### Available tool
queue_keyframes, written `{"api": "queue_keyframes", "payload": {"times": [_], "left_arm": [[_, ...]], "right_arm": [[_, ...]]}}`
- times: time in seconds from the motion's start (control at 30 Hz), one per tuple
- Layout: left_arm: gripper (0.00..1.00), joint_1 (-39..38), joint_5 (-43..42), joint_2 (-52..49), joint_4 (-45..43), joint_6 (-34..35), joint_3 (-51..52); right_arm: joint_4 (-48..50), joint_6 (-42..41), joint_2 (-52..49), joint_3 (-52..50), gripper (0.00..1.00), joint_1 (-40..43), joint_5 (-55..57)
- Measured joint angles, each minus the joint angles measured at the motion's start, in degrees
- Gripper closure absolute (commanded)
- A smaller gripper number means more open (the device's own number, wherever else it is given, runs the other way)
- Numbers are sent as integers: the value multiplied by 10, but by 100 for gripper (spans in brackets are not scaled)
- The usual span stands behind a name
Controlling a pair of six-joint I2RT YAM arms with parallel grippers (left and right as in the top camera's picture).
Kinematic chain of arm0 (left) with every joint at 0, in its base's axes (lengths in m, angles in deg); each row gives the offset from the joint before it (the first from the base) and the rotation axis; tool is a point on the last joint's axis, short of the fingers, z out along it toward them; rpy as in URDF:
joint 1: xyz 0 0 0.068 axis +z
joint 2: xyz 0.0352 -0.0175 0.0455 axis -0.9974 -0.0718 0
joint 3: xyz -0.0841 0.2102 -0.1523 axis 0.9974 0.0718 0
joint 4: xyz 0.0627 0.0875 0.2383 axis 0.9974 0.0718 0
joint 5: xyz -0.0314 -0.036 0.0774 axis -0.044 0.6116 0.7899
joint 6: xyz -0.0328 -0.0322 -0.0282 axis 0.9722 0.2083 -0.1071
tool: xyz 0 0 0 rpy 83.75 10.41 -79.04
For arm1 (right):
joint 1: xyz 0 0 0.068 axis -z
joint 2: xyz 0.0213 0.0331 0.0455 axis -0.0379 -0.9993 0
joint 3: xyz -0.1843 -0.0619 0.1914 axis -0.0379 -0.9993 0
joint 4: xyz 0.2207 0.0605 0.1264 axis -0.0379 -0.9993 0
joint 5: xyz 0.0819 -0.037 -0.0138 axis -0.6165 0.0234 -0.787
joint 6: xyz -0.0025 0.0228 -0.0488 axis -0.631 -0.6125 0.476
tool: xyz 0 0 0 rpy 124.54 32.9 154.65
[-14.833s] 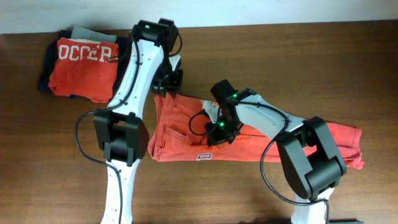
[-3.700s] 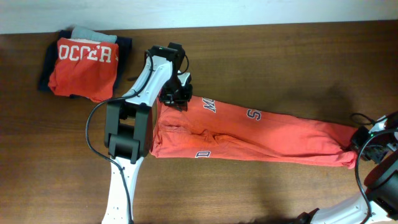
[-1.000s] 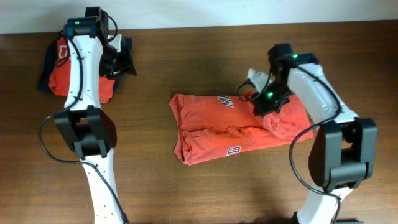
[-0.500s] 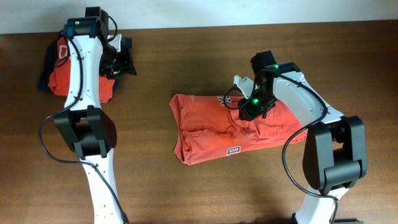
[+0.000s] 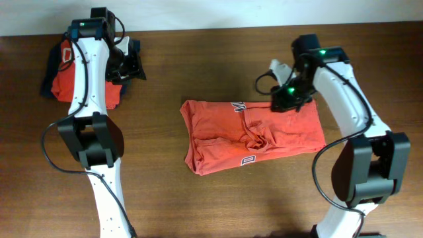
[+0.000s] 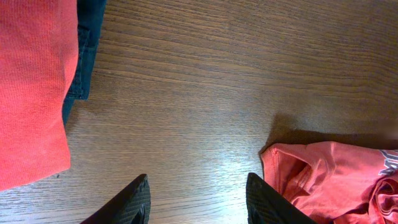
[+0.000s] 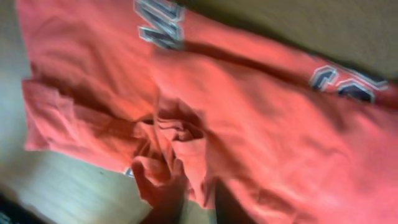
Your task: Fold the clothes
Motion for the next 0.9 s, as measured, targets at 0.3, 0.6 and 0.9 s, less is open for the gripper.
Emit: {"api": "queue_keyframes", "payload": {"times": [0.3,0.6,0.9], "left_arm": [[50,0,0,0,-2,0,0],[50,0,0,0,-2,0,0],[50,0,0,0,0,0,0]], "right_arm": [[118,-6,0,-135,93,-15,-15],[104,-9,0,-199,92,-38,-67],[57,-10,0,-197,95,-39,-91]]}}
